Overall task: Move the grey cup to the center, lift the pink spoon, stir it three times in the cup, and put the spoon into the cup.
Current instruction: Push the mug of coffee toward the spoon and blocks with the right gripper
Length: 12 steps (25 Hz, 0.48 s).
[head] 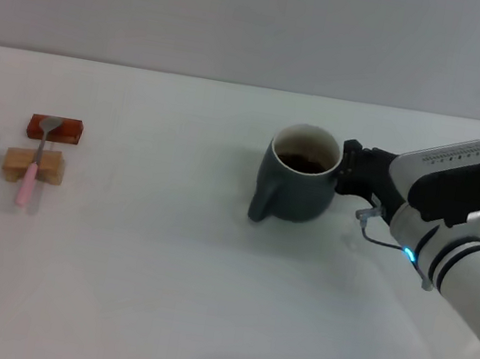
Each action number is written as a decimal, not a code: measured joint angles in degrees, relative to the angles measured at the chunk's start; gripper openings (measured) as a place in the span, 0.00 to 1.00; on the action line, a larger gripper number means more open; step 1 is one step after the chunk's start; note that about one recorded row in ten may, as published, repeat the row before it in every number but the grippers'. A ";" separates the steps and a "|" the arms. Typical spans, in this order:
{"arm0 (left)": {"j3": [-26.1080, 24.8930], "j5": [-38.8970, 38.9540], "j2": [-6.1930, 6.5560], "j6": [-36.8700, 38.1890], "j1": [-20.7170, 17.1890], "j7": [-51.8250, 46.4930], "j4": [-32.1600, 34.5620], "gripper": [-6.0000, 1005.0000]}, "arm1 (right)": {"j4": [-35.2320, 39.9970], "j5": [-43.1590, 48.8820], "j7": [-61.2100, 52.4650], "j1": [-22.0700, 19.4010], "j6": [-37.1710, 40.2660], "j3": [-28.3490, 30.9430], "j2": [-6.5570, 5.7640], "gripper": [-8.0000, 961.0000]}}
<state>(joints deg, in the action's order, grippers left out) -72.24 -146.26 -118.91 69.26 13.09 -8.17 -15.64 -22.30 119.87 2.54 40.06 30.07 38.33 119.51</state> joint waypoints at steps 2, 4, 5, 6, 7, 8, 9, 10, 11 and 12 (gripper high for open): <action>0.00 0.00 0.01 0.00 0.01 0.00 0.00 0.77 | -0.29 0.00 -0.01 0.40 -0.35 -0.40 0.06 0.01; 0.00 0.00 0.06 0.00 0.01 0.00 0.00 0.77 | -0.46 0.00 -0.02 0.49 -0.52 -0.49 0.08 0.01; 0.00 0.00 0.08 0.00 0.01 0.00 0.00 0.76 | -0.74 0.00 -0.02 0.55 -0.72 -0.61 0.08 0.01; 0.00 0.00 0.09 0.00 0.01 0.01 0.00 0.76 | -1.35 0.00 -0.04 0.65 -0.92 -1.18 0.09 0.01; 0.00 0.00 0.09 0.00 0.01 0.01 0.00 0.76 | -1.58 0.00 -0.04 0.72 -0.99 -1.54 0.10 0.01; 0.00 0.00 0.09 0.00 0.01 0.05 0.00 0.76 | -1.75 0.00 -0.05 0.85 -1.16 -1.74 0.10 0.01; 0.00 0.00 0.09 0.00 0.01 0.10 0.00 0.76 | -1.75 0.00 -0.05 0.85 -1.16 -1.74 0.10 0.01; 0.00 0.00 0.09 0.00 0.01 0.11 0.00 0.76 | -1.94 0.00 -0.06 1.04 -1.42 -1.91 0.11 0.01; 0.00 0.00 0.09 0.00 0.01 0.12 0.00 0.76 | -2.36 0.00 -0.06 1.39 -1.99 -2.39 0.10 0.01; 0.00 0.00 0.09 0.00 0.01 0.12 0.00 0.76 | -2.36 0.00 -0.06 1.39 -1.99 -2.39 0.10 0.01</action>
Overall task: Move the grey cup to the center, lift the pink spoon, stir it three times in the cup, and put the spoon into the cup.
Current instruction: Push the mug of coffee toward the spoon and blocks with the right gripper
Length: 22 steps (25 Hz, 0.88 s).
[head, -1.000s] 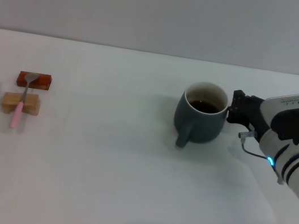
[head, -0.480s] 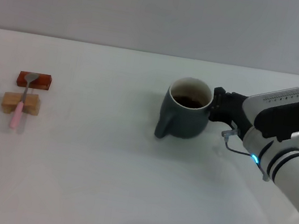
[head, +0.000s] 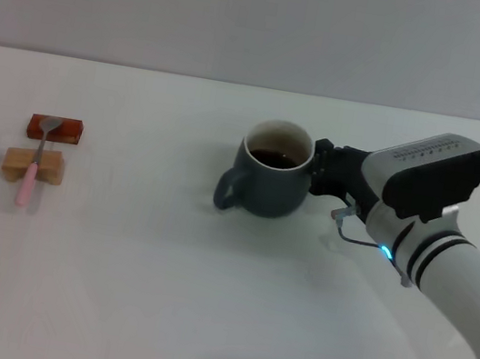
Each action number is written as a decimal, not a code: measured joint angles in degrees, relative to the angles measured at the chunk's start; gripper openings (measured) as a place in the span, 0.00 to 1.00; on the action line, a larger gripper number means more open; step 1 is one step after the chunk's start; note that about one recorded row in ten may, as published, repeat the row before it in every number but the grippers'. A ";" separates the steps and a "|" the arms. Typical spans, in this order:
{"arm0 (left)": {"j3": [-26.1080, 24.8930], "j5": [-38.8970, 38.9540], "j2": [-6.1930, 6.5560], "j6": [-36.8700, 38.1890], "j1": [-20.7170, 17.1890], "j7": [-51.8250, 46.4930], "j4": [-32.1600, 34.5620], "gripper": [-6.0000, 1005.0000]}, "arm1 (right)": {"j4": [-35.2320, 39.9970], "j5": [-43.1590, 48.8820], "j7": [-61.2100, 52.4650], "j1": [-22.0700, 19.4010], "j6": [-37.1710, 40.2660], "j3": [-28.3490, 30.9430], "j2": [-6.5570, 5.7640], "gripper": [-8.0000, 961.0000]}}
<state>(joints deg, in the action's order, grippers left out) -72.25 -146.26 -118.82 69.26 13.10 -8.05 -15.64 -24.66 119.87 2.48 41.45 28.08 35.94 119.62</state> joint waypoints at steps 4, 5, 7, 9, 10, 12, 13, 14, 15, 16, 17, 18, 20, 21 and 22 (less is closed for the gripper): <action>0.00 0.00 0.00 0.00 0.00 0.06 0.00 0.76 | -1.21 0.00 -0.02 0.54 -0.21 -2.04 0.00 0.01; 0.00 0.00 0.00 0.00 0.00 0.07 0.00 0.76 | -1.21 0.00 -0.02 0.54 -0.21 -2.04 0.00 0.01; 0.00 0.00 0.00 0.00 0.00 0.08 0.00 0.76 | -1.71 0.00 -0.02 0.69 -0.23 -2.89 0.00 0.01; 0.00 0.00 0.00 0.00 0.00 0.09 0.00 0.76 | -2.19 0.00 -0.02 0.82 -0.23 -3.87 0.00 0.01; 0.00 0.00 0.00 0.00 0.00 0.09 0.00 0.76 | -2.30 0.00 -0.02 0.88 -0.22 -4.19 0.00 0.01; 0.00 0.00 0.00 0.00 0.00 0.10 0.00 0.76 | -2.43 0.00 -0.02 0.92 -0.19 -4.51 0.00 0.01; 0.00 0.00 0.00 0.00 0.00 0.10 0.00 0.76 | -2.51 0.00 -0.02 0.93 -0.12 -4.68 0.00 0.01; 0.00 0.00 0.00 0.00 0.00 0.11 0.00 0.76 | -2.64 0.00 -0.02 0.72 0.73 -4.85 -0.01 0.01; 0.00 0.00 0.00 0.00 0.00 0.11 0.00 0.76 | -2.64 0.00 -0.02 0.72 0.73 -4.85 -0.01 0.01; 0.00 -0.01 0.00 0.00 0.00 0.10 0.00 0.76 | -2.41 0.00 0.04 0.05 2.59 -4.87 0.00 0.01; 0.00 0.01 0.00 0.00 0.00 0.07 0.00 0.76 | -2.41 0.00 0.04 0.05 2.59 -4.87 0.00 0.01; 0.02 -0.01 0.00 0.00 0.00 0.01 0.00 0.76 | -1.96 0.00 0.21 -0.75 4.63 -4.79 -0.01 0.01; 0.31 0.03 -0.01 0.00 0.00 -0.06 0.04 0.76 | -0.87 -0.07 0.30 -2.81 9.48 -4.50 -0.02 0.01; 0.58 -0.01 -0.01 -0.01 -0.01 -0.07 0.06 0.76 | -0.33 -0.17 0.31 -4.05 12.34 -4.34 -0.04 0.01; 1.19 0.00 -0.01 -0.01 -0.11 -0.08 0.08 0.76 | 0.83 -0.38 0.31 -7.03 19.41 -3.71 -0.12 0.01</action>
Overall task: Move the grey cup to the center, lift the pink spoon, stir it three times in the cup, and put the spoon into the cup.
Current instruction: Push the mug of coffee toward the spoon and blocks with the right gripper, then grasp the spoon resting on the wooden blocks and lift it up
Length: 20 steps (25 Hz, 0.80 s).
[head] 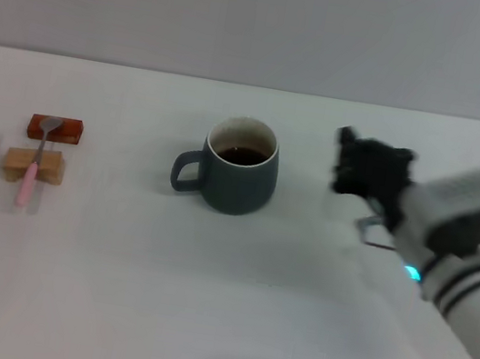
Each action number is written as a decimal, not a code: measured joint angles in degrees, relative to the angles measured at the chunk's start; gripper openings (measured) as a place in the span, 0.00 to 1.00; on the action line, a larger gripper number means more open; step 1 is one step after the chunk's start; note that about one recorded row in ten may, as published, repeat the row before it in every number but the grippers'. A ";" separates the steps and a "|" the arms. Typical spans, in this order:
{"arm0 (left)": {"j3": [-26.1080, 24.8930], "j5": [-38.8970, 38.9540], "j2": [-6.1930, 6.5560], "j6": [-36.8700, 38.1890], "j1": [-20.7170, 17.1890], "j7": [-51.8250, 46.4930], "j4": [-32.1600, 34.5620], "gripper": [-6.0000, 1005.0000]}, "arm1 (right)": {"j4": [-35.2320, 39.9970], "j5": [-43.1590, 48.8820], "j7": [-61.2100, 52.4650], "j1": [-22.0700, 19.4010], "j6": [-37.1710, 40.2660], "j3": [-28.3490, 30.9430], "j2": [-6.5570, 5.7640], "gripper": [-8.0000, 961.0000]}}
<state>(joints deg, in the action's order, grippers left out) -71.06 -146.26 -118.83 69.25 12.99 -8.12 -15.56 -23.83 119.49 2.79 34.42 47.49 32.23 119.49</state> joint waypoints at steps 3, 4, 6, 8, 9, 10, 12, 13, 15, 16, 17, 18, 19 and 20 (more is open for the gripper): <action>0.60 -0.01 0.00 0.00 -0.06 0.03 0.02 0.76 | 1.08 -0.06 0.00 -2.90 6.10 1.04 -0.08 0.01; 0.97 -0.02 0.00 0.00 -0.17 0.07 0.03 0.76 | 1.60 -0.07 0.08 -4.16 8.74 1.62 -0.10 0.01; 1.83 -0.01 0.00 0.02 -0.41 0.10 0.03 0.76 | 2.76 -0.08 0.15 -6.50 13.13 3.00 -0.12 0.01; 2.85 0.02 0.00 0.44 -0.66 0.05 -0.01 0.76 | 3.89 -0.10 0.17 -8.61 16.42 4.53 -0.11 0.01; 3.44 0.05 -0.01 0.84 -0.86 0.02 -0.03 0.76 | 5.07 -0.16 0.18 -10.34 18.26 5.98 -0.14 0.01; 4.16 0.13 -0.04 1.46 -1.14 0.01 -0.10 0.76 | 5.07 -0.16 0.18 -10.34 18.26 5.98 -0.14 0.01; 7.39 0.26 -0.06 3.01 -2.59 0.00 -1.40 0.76 | 7.10 -0.21 0.19 -11.87 18.77 8.33 -0.21 0.01; 7.39 0.26 -0.06 3.01 -2.59 0.00 -1.40 0.76 | 7.10 -0.21 0.19 -11.87 18.77 8.33 -0.21 0.01; 10.97 0.27 0.11 3.11 -4.43 0.07 -4.21 0.76 | 8.92 -0.23 0.04 -12.87 18.55 10.27 -0.21 0.01; 10.97 0.27 0.11 3.11 -4.43 0.07 -4.21 0.76 | 8.92 -0.23 0.04 -12.87 18.55 10.27 -0.21 0.01; 11.89 0.25 0.12 3.02 -4.94 0.17 -4.85 0.76 | 9.39 -0.24 -0.14 -13.48 18.42 11.21 -0.24 0.01; 13.27 0.24 0.13 2.98 -5.49 0.37 -5.47 0.76 | 9.39 -0.24 -0.14 -13.48 18.42 11.21 -0.24 0.01; 13.83 0.27 0.14 2.97 -5.66 0.42 -5.64 0.76 | 9.51 -0.24 -0.14 -13.72 18.41 11.55 -0.26 0.01; 15.80 0.28 0.13 2.78 -6.07 0.51 -5.91 0.76 | 9.79 -0.24 -0.15 -14.00 18.31 12.00 -0.26 0.01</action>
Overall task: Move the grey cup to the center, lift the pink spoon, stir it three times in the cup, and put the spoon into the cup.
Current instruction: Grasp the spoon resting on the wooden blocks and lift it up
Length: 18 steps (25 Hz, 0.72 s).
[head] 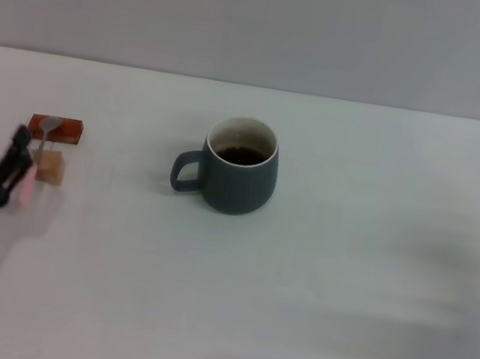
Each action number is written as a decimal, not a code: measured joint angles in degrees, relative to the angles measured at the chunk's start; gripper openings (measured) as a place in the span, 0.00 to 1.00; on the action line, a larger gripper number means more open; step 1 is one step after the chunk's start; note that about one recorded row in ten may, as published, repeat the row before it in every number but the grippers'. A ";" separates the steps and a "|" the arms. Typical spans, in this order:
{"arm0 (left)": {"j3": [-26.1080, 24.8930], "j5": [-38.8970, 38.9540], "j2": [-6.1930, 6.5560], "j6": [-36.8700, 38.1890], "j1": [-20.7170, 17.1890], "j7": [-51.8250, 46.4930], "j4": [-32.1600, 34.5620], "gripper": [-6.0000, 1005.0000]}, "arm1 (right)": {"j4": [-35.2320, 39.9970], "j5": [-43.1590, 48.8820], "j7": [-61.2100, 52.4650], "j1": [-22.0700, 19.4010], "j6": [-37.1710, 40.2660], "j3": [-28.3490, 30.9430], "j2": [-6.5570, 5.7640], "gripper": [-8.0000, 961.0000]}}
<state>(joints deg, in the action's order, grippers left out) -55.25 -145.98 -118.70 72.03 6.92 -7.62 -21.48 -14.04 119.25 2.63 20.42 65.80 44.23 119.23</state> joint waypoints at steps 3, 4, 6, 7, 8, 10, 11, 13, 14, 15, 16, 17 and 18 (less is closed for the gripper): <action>2.08 0.04 -0.11 -0.79 -0.25 -0.07 -0.09 0.76 | 0.24 -0.03 -0.01 -0.08 -0.19 0.22 -0.04 0.01; 2.62 0.07 -0.19 -1.42 -0.33 -0.07 -0.17 0.76 | 0.31 -0.05 -0.01 -0.11 -0.27 0.24 -0.06 0.01; 3.12 0.12 -0.26 -2.52 -0.43 -0.02 -0.34 0.76 | 0.37 -0.08 -0.01 -0.13 -0.37 0.25 -0.09 0.01; 3.36 0.15 -0.33 -5.46 -0.60 0.53 -0.79 0.76 | 0.38 -0.09 -0.02 -0.13 -0.39 0.26 -0.09 0.01; 3.37 0.15 -0.34 -6.33 -0.63 0.72 -0.96 0.75 | 0.39 -0.09 -0.02 -0.14 -0.41 0.26 -0.09 0.01; 3.39 0.21 -0.36 -9.42 -0.62 1.86 -1.47 0.75 | 0.41 -0.09 -0.03 -0.16 -0.40 0.14 -0.09 0.01; 3.36 0.22 -0.36 -9.92 -0.59 2.18 -1.50 0.75 | 0.42 -0.08 -0.04 -0.16 -0.41 0.08 -0.09 0.01; 3.32 0.36 -0.37 -10.63 -0.53 2.67 -1.54 0.75 | 0.42 -0.09 -0.04 -0.17 -0.42 0.04 -0.09 0.01; 3.30 0.54 -0.37 -11.16 -0.47 3.03 -1.56 0.75 | 0.42 -0.09 -0.05 -0.17 -0.44 0.02 -0.08 0.01; 3.33 1.57 -0.39 -11.87 -0.26 3.71 -1.60 0.75 | 0.42 -0.09 -0.05 -0.19 -0.47 0.00 -0.07 0.01; 3.33 1.57 -0.39 -11.87 -0.26 3.71 -1.60 0.75 | 0.42 -0.09 -0.05 -0.19 -0.47 0.00 -0.07 0.01; 3.36 2.09 -0.39 -12.03 -0.15 3.97 -1.61 0.75 | 0.42 -0.09 -0.06 -0.19 -0.48 -0.02 -0.06 0.01; 3.38 2.31 -0.39 -12.05 -0.10 4.07 -1.62 0.75 | 0.42 -0.09 -0.06 -0.21 -0.48 -0.05 -0.05 0.01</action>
<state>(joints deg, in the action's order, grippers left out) -51.87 -143.67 -119.09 59.98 6.82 -3.54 -23.09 -13.62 119.16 2.57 20.21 65.32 44.19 119.18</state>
